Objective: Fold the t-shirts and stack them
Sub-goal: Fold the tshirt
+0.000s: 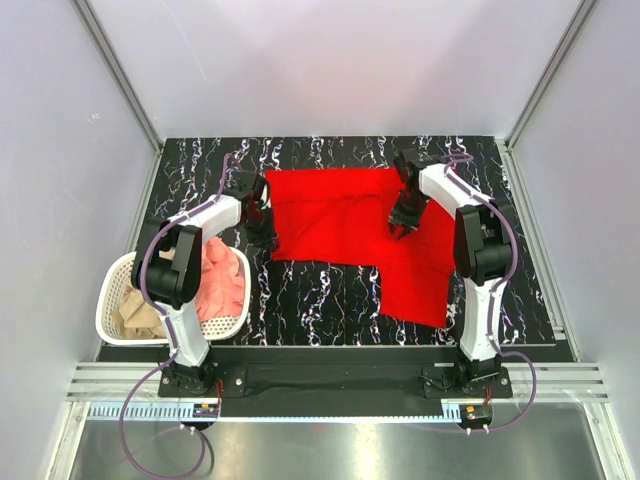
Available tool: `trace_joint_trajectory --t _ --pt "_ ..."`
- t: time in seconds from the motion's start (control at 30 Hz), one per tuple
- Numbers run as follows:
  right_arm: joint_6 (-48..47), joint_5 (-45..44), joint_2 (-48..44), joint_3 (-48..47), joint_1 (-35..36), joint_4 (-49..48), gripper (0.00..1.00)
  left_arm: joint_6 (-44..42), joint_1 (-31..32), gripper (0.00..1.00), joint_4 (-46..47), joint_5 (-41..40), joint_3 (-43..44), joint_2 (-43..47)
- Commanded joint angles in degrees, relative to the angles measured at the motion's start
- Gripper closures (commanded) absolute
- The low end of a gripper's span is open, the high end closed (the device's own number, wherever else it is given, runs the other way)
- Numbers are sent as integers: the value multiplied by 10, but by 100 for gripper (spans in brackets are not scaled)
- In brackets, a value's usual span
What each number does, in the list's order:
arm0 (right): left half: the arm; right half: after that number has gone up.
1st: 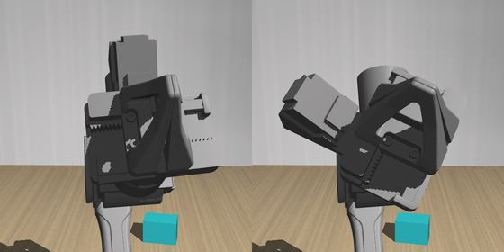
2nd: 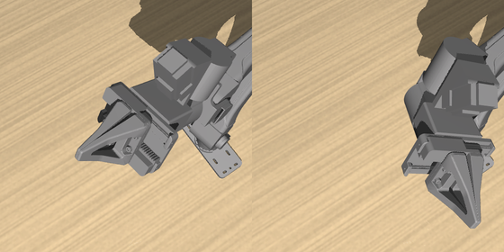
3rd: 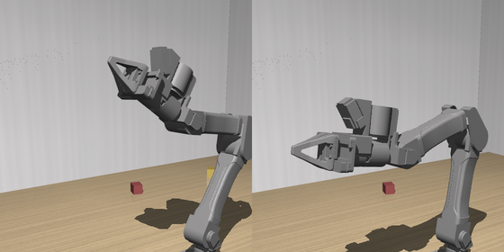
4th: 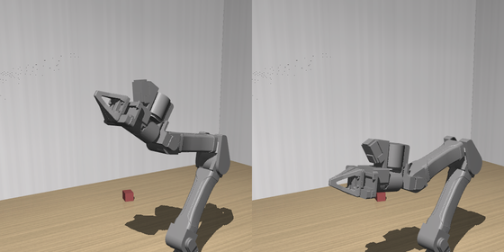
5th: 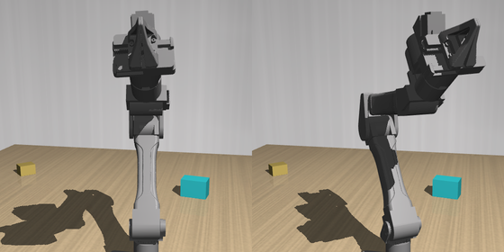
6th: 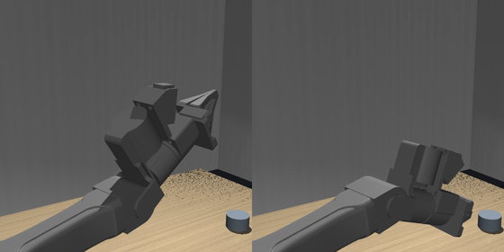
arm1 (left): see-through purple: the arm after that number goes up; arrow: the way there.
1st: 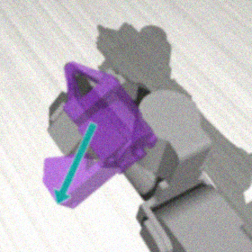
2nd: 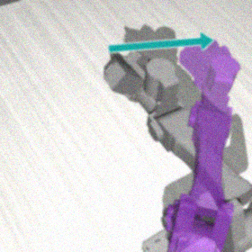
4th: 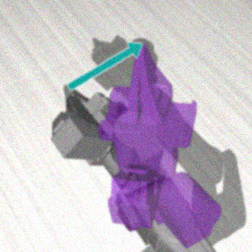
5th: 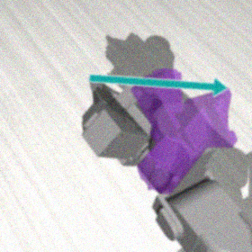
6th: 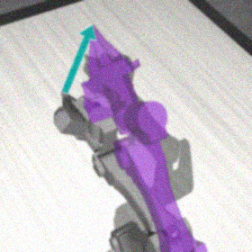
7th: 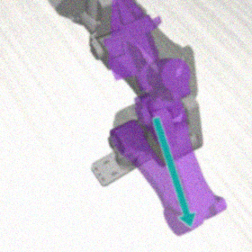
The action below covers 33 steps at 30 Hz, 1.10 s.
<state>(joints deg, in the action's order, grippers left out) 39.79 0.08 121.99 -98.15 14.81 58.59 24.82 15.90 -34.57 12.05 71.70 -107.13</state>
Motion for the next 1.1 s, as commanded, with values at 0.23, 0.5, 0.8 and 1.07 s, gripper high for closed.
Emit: trace_joint_trajectory --t 0.23,0.5,0.8,1.07 --pt "-16 -34 -169 72 7 23 38 -19 3 100 24 17 -4 -4" --pt "106 -12 -413 369 -2 24 72 -19 3 100 49 31 -34 17" --pt "281 -67 -589 541 -20 45 63 -23 3 100 53 35 -45 30" --pt "408 -118 -663 614 -34 42 44 -22 3 100 56 41 -51 40"
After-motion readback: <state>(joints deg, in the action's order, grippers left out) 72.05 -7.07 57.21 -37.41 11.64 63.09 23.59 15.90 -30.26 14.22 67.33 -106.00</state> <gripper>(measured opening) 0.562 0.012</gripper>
